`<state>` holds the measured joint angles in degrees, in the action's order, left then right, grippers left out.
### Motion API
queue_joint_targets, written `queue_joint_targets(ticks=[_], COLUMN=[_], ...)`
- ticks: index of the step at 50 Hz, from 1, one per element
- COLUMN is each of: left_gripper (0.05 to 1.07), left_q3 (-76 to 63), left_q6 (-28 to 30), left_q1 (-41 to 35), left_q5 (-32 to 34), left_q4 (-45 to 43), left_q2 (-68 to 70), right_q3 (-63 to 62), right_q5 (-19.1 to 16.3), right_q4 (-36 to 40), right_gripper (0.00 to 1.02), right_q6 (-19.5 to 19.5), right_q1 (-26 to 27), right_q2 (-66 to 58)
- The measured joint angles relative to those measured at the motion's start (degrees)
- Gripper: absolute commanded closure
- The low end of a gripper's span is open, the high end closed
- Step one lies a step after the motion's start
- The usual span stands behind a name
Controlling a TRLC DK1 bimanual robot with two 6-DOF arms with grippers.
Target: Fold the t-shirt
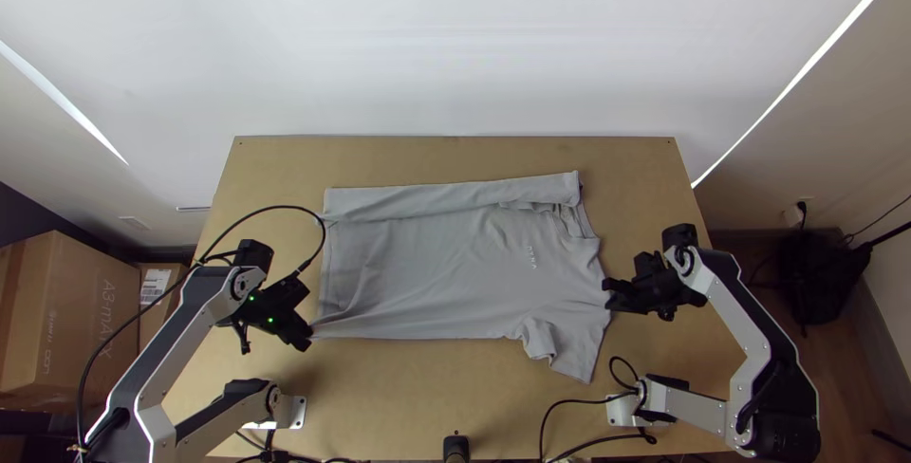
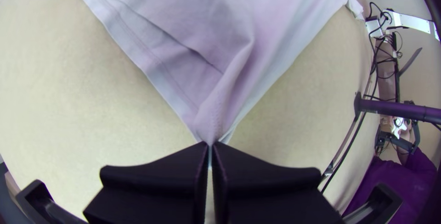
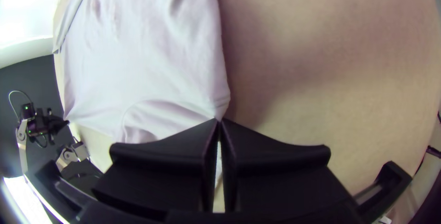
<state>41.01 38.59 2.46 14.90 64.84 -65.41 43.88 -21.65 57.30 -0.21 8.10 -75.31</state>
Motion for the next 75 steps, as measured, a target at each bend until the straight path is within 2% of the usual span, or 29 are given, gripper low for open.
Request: queue_joint_targets(ticks=[8,21,41,68,75], left_gripper=[1.05,1.05,1.05,1.05,1.05], left_q3=[5.3,14.0,29.1,60.6,67.5], left_q6=[-0.6,-0.7,-1.5,-3.9,-4.3], left_q1=[-0.1,0.4,1.5,2.8,2.8], left_q5=[1.9,2.7,3.4,4.4,4.4], left_q4=[0.2,0.2,-0.9,-0.8,0.4], left_q2=[0.1,-6.6,-21.3,-46.2,-51.9], right_q3=[7.4,17.3,41.0,79.8,87.3], right_q5=[-2.2,-2.4,-2.4,-2.4,-2.3], right_q4=[4.4,6.3,9.1,18.8,19.1], right_gripper=[1.0,1.0,1.0,1.0,1.0], right_q6=[1.2,1.9,1.9,3.0,3.3], right_q1=[-3.5,-6.2,-7.0,-9.1,-9.3], right_q2=[-0.8,-7.1,-27.7,-53.4,-58.9])
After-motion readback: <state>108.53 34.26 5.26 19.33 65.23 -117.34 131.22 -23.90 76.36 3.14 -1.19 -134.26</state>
